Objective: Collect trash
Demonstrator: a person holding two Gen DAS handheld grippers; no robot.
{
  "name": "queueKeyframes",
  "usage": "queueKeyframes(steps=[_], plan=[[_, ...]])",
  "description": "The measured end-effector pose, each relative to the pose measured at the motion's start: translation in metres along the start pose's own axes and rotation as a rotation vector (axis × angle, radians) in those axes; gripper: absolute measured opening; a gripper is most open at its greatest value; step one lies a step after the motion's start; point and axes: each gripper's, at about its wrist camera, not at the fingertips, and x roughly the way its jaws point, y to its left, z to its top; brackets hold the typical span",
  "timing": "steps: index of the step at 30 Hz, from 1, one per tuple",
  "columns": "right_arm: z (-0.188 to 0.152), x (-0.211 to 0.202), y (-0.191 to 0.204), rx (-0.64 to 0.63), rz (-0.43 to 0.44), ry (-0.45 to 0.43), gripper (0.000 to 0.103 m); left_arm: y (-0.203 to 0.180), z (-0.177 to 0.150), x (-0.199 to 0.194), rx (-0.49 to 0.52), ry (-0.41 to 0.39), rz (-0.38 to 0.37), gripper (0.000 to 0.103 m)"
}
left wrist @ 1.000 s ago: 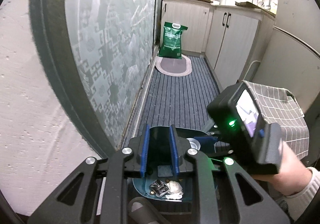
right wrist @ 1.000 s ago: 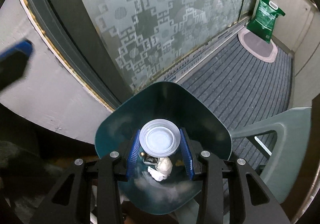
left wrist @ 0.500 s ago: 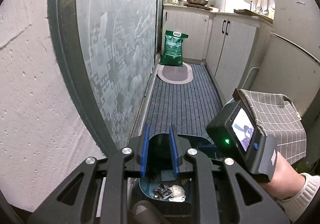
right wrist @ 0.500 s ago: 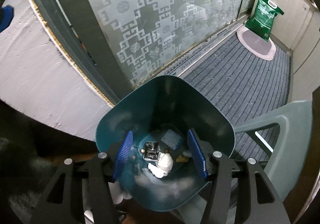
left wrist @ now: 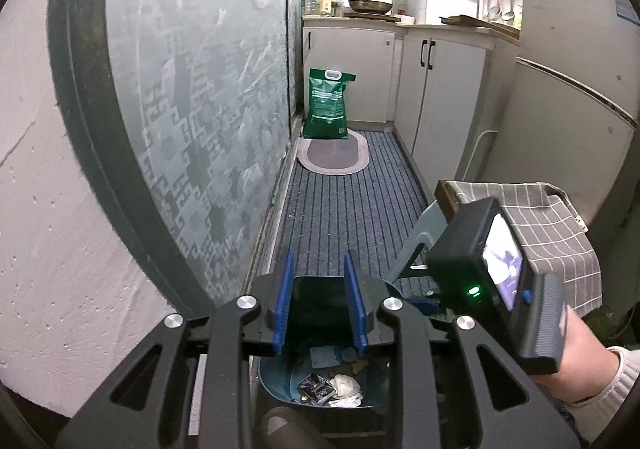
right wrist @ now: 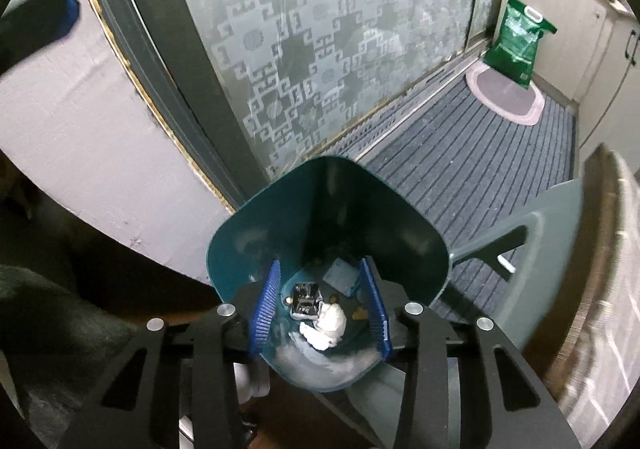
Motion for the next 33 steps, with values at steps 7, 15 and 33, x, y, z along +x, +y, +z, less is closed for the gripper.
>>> queueKeyframes(steps=[7,15,33], plan=[[-0.004,-0.046,-0.009,-0.007,-0.028,-0.091,0.039,-0.012,0.003,-0.005,0.01,-0.017,-0.008,0.042],[-0.012,-0.119,-0.021,0.004,-0.065,-0.226,0.052,-0.036,0.001,-0.01,0.043,-0.042,-0.026,0.063],[-0.109,-0.224,-0.069,0.143,-0.182,-0.405,0.095,-0.076,-0.024,-0.022,0.024,-0.074,-0.08,0.1]])
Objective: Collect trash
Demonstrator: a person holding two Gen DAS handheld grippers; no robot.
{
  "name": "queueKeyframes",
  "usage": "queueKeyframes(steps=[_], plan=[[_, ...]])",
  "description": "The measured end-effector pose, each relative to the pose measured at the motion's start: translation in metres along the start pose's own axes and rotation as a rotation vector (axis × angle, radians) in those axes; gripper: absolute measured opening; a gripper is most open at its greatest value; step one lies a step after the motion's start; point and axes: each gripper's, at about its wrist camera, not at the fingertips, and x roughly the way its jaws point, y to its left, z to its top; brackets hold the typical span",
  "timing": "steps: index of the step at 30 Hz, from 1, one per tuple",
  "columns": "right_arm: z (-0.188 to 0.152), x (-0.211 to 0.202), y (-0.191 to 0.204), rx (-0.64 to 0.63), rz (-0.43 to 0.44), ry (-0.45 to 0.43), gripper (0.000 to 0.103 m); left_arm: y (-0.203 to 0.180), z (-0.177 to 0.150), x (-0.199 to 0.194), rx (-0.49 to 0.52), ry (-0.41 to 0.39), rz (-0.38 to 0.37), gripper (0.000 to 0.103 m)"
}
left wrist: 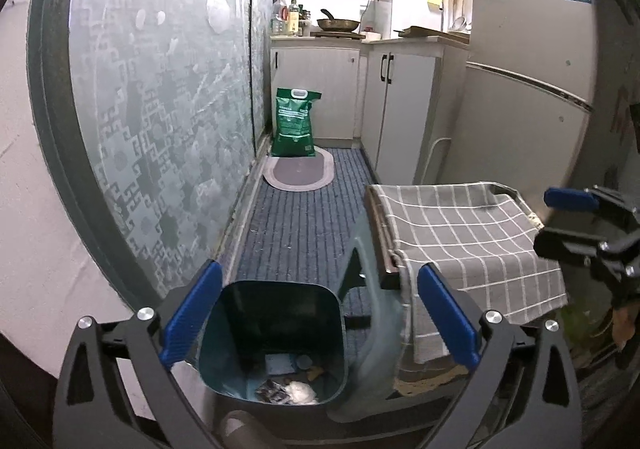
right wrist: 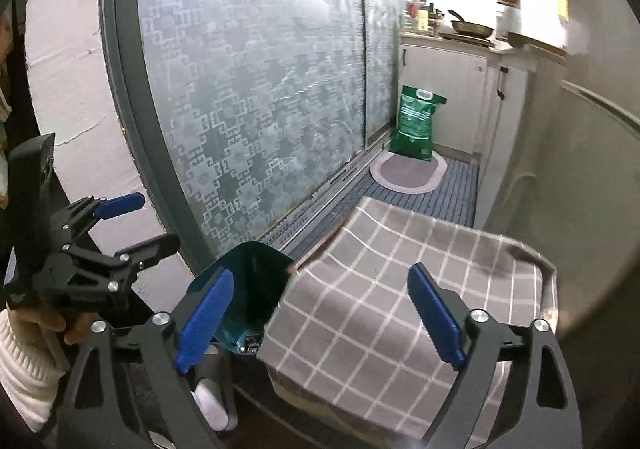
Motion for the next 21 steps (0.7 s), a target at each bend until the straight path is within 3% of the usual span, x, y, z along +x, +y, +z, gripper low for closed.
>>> queueKeyframes(steps=[2,21], plan=[[-0.007,-0.006,0.0,-0.002,-0.01,0.0,0.1,-0.008,-0.002,-0.001,0.006,0.002,-0.014,0.1],[-0.038,-0.033,-0.006,0.048,-0.048,-0.025,0.1,-0.028,-0.009,-0.002,0.04,0.009,0.007,0.1]])
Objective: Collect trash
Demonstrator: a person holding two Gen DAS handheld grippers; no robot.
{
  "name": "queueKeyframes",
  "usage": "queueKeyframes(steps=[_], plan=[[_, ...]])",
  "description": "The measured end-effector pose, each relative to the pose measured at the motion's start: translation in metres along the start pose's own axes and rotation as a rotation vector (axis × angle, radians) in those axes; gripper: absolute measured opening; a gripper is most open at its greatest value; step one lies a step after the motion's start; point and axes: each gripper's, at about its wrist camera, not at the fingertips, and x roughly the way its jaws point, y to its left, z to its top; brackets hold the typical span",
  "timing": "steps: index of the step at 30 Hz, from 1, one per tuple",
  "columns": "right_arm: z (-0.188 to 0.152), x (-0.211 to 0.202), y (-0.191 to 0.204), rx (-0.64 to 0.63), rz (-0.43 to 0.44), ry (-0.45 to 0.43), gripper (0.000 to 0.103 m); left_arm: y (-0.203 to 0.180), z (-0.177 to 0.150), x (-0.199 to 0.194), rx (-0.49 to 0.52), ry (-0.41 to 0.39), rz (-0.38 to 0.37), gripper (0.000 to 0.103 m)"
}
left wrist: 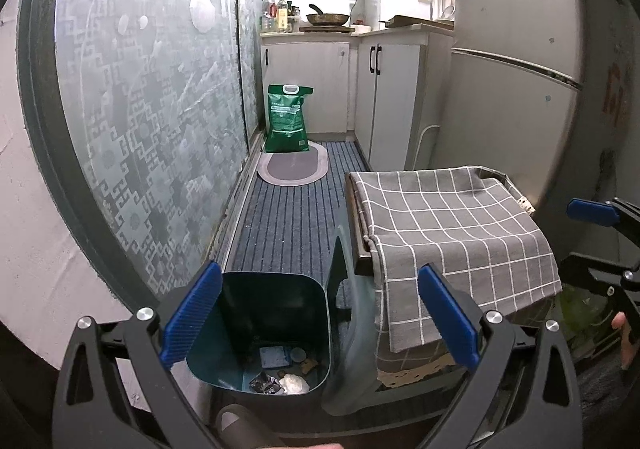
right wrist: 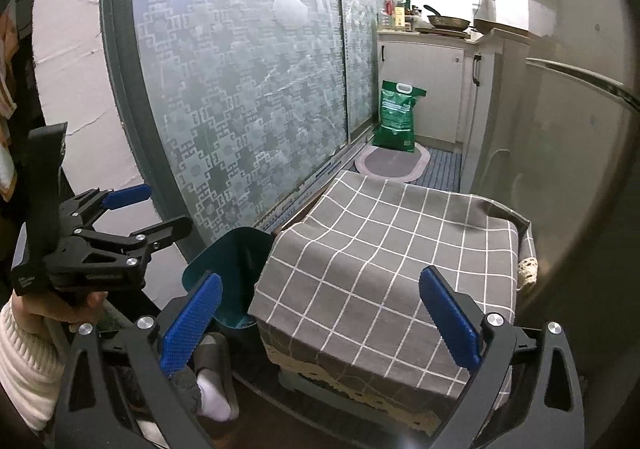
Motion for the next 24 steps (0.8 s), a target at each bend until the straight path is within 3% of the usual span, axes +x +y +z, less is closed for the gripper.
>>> queueKeyframes(steps=[24], plan=[[-0.002,0.011,0.009,-0.045,0.004,0.022,0.1,0.001,0.0,-0.009,0.007,-0.027,0.003,0.1]])
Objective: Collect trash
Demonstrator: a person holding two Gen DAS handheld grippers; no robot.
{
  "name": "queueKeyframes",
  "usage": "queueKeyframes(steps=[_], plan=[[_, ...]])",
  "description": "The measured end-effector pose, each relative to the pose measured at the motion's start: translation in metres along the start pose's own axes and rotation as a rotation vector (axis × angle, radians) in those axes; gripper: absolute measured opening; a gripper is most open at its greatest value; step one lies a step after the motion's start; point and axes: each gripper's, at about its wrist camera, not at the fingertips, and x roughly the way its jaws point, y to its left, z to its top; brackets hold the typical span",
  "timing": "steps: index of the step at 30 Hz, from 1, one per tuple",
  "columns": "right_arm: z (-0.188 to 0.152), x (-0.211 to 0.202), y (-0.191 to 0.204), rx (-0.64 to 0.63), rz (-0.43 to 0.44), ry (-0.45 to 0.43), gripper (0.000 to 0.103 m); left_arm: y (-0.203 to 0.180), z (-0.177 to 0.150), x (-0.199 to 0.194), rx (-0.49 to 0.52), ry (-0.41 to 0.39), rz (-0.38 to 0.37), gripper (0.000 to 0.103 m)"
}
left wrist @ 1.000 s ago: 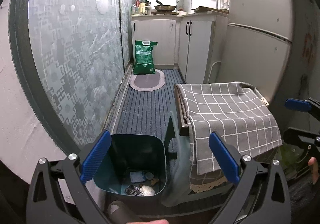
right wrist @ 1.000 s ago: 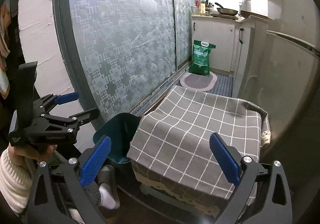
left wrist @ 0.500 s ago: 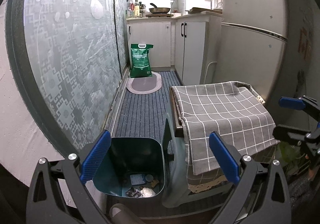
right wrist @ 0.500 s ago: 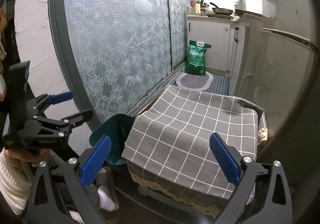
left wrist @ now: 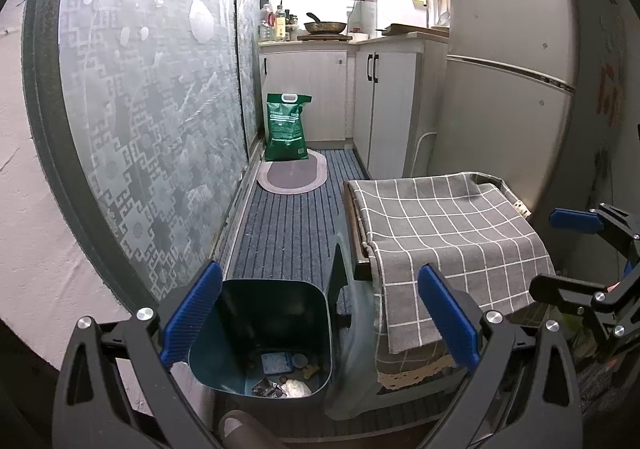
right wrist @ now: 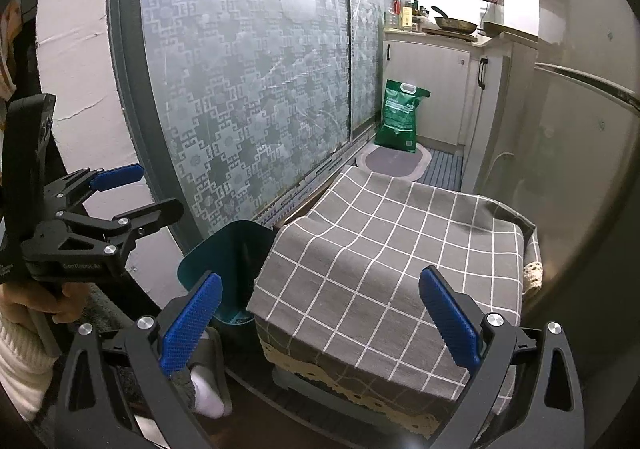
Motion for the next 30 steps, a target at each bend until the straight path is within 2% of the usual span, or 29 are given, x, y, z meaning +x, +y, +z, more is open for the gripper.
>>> queueKeyframes(steps=[30], plan=[[0.0004,0.0016,0.001,-0.005,0.003,0.004,0.1,0.0009,0.0009,-0.0003,-0.003,0.007,0.007,0.1]])
